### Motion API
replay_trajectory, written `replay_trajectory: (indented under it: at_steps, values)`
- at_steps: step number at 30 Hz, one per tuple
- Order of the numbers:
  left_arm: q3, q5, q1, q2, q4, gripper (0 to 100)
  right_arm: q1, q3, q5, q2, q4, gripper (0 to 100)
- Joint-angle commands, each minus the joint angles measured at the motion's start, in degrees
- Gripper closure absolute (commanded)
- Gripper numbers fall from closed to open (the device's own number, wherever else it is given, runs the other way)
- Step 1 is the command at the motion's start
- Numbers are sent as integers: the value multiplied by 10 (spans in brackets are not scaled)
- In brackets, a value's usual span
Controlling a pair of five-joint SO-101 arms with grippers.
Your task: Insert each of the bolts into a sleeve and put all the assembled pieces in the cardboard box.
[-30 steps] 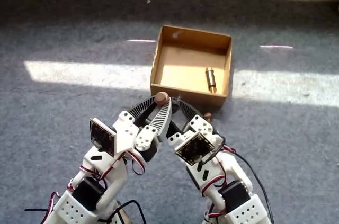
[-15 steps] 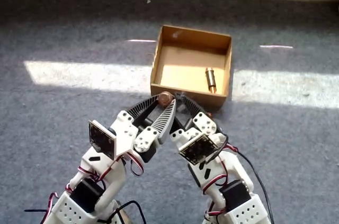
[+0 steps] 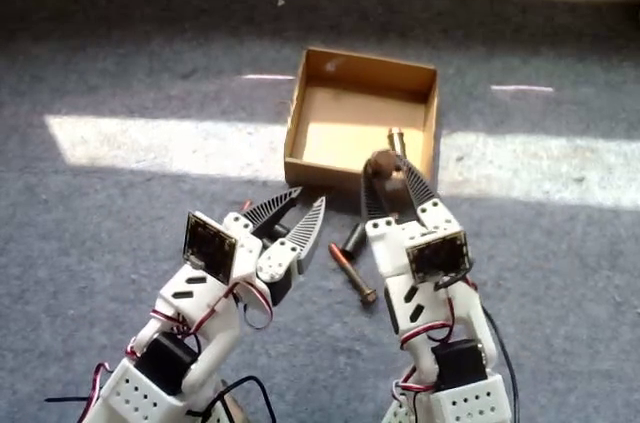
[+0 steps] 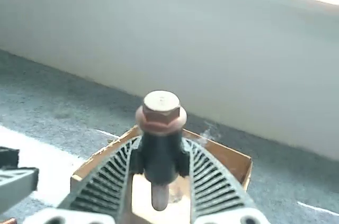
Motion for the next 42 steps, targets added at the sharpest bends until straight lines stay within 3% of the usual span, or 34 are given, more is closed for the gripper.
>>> replay_trajectory:
  at_steps: [1,12,26,42]
  values:
    - [-44,-4,2,-13,26,876,16,58,-18,-15,8,993]
    - [-77,-4,-20,-14,29,880,18,58,-17,-15,50,993]
    - [-94,-4,-154,-14,173,880,19,58,-15,-15,69,993]
    - [27,-4,-242,-15,171,880,19,58,-14,-15,72,993]
